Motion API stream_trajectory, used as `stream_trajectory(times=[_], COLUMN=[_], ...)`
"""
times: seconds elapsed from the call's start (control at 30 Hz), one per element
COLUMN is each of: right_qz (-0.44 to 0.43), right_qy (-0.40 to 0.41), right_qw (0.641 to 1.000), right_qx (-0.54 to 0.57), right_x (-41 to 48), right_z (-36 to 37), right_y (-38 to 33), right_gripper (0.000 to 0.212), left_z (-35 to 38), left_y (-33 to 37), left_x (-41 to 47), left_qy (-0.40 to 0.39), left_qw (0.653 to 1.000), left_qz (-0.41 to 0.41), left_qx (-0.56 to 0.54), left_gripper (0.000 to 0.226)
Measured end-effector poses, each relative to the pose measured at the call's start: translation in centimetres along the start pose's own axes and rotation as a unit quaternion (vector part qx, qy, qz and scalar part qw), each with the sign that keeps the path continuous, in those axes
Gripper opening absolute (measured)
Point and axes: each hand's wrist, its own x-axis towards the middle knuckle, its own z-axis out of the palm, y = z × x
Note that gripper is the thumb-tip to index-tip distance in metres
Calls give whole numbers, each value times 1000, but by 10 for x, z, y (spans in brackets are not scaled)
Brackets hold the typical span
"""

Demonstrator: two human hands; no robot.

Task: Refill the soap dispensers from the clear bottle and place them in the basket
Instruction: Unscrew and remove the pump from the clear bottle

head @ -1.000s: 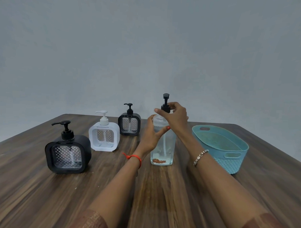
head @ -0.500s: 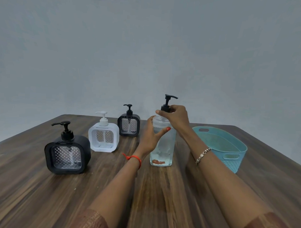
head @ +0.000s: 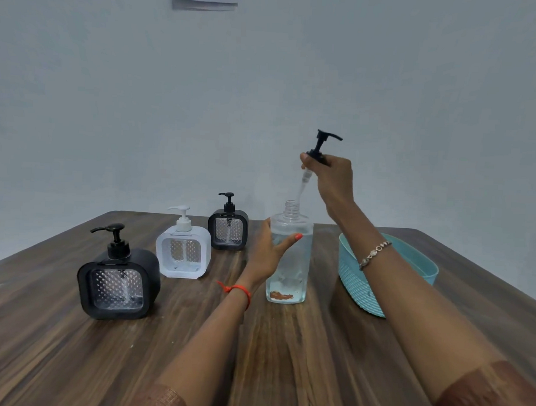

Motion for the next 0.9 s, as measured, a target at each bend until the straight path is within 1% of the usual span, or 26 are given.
stream_trajectory(times=[0.03, 0.1, 0.13, 0.23, 0.33, 0.43, 0.57, 0.73, 0.9], right_qz=[1, -7, -18, -56, -81, -86, -94, -102, -99], right_qy=[9, 39, 56, 91, 105, 109, 105, 108, 115], right_qw=[1000, 998, 997, 993, 990, 987, 986, 985, 985], right_qx=[12, 42, 50, 52, 52, 79, 88, 86, 82], right_x=[3, 7, 9, 17, 21, 23, 26, 30, 29], right_z=[-2, -8, -11, -22, -29, -32, -37, -42, -44], right_y=[-4, -14, -20, -32, -41, -47, -53, -59, -59], right_gripper=[36, 21, 19, 18, 21, 19, 15, 12, 15], left_z=[0, 0, 0, 0, 0, 0, 0, 0, 1], left_y=[0, -1, -1, -1, 1, 3, 4, 4, 6], left_x=[0, 0, 0, -1, -2, -3, -5, -6, -6], left_qy=[0, -4, -4, -3, -1, -1, -6, -10, -11], left_qw=[1000, 1000, 1000, 1000, 1000, 1000, 1000, 1000, 1000], left_qz=[-2, -6, -5, -8, -8, -9, -11, -12, -12], left_qx=[-2, -4, -4, -5, -8, -5, -14, -20, -19], left_gripper=[55, 59, 61, 63, 59, 60, 60, 60, 59])
